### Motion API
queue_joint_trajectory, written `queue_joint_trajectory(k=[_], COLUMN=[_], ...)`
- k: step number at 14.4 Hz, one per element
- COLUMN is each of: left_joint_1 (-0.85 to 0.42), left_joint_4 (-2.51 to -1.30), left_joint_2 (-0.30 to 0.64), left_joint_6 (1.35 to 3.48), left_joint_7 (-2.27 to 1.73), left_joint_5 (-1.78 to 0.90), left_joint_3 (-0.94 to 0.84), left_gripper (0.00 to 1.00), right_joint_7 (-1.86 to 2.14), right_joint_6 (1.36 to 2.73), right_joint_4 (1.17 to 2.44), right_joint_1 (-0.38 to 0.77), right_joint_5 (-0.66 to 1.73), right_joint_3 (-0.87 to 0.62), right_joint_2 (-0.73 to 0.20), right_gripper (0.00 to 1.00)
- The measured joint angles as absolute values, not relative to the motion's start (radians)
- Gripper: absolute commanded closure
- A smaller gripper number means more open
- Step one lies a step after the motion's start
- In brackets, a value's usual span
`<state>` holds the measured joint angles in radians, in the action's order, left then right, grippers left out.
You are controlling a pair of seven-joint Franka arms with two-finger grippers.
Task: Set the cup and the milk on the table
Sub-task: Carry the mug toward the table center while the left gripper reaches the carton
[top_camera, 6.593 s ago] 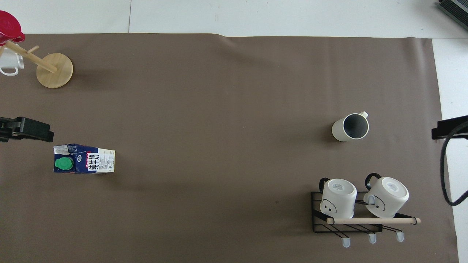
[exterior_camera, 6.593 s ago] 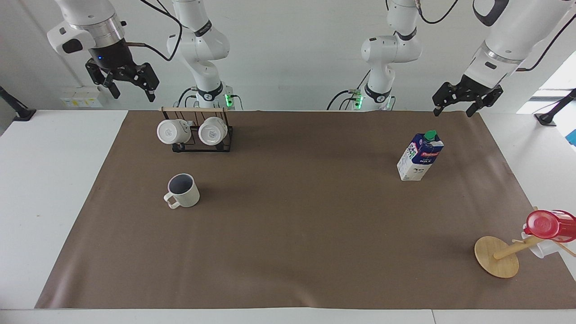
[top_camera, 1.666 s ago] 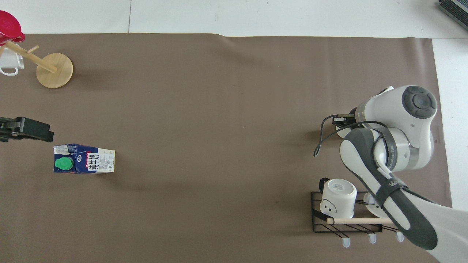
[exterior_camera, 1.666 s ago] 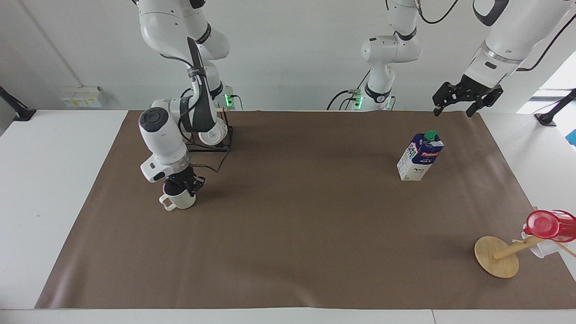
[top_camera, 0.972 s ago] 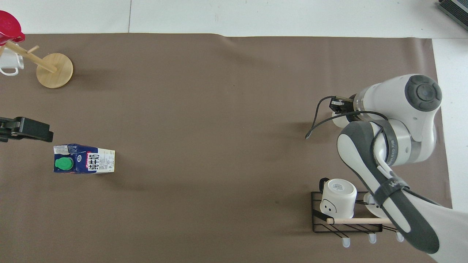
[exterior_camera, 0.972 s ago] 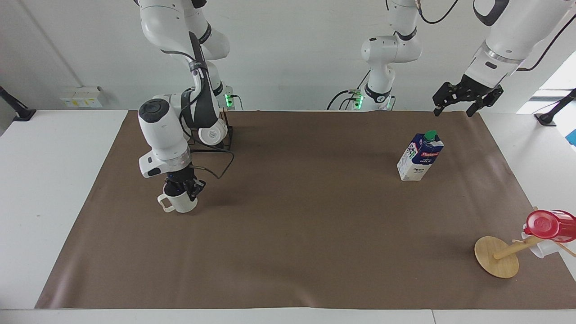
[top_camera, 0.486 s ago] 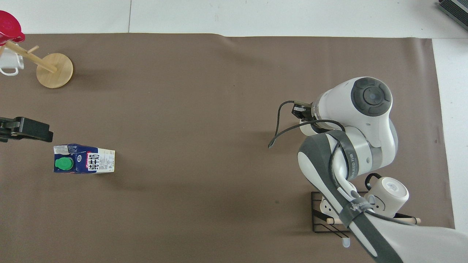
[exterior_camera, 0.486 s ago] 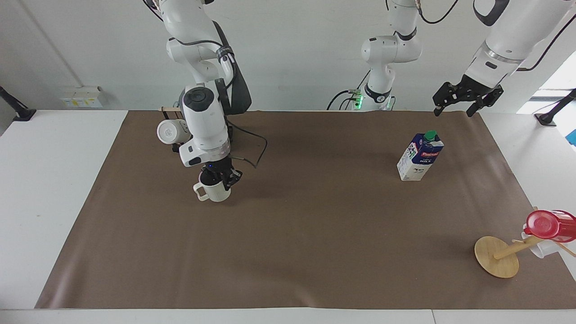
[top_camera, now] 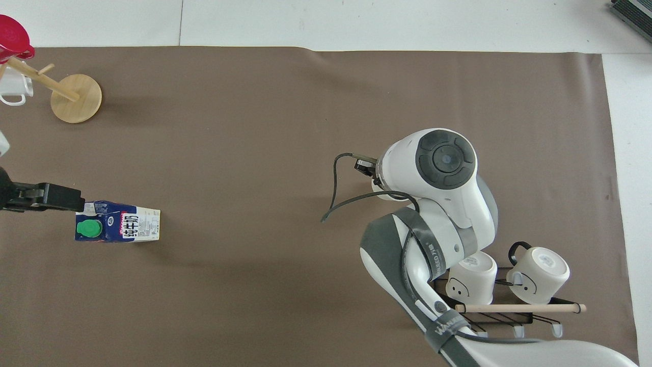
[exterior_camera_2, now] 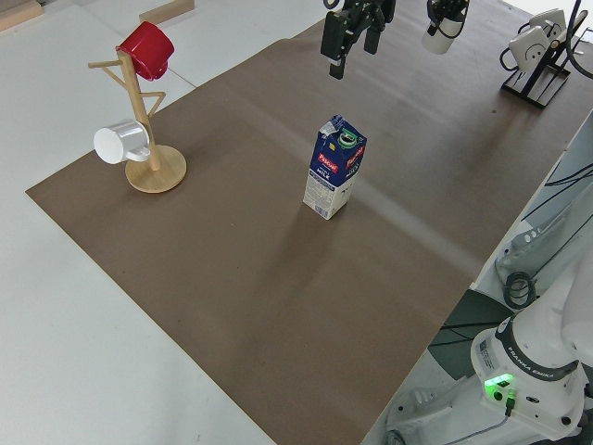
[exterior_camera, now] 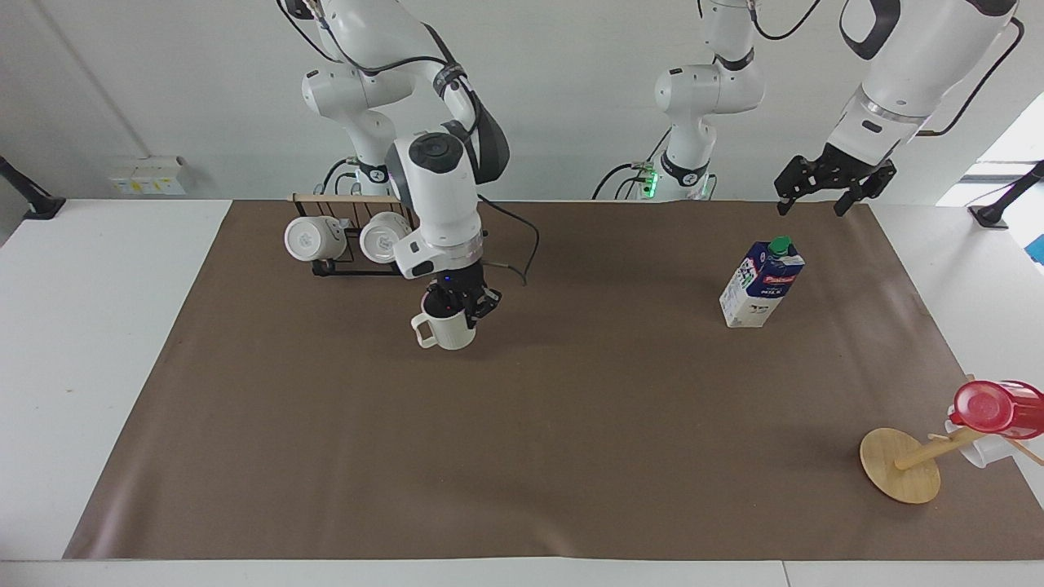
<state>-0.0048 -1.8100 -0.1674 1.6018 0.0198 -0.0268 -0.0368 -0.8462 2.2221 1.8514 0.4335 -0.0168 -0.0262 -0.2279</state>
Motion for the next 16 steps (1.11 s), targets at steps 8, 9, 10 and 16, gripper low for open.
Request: queue_joint_trajectory(k=[8,9,10,16], left_joint_1=[-0.005,-0.005,-0.005,0.029], left_joint_4=[-2.075,-2.091,-2.104,-2.178], left_joint_2=[-0.254,-0.259,-0.264,-0.276], left_joint_6=[1.847,1.869,1.884,1.961], left_joint_7=[0.046,0.049,0.052,0.102], left_joint_5=[-0.024,-0.024,-0.024,-0.022], left_joint_3=[-0.035,-0.035,-0.035,-0.032], left_gripper=[0.0,0.0,0.0,0.0], right_joint_7=[-1.008,-1.011,-1.011,-1.013], right_joint_6=[2.224,2.224,2.223,2.218], right_joint_4=[1.729,1.72,1.717,1.753], right_joint_1=[0.569,0.574,0.575,0.596], right_joint_5=[-0.018,-0.018,-0.019,-0.027], right_joint_3=[-0.026,-0.026,-0.026,-0.026], right_joint_2=[-0.372,-0.384,-0.388,-0.398], right_gripper=[1.0,1.0,1.0,1.0])
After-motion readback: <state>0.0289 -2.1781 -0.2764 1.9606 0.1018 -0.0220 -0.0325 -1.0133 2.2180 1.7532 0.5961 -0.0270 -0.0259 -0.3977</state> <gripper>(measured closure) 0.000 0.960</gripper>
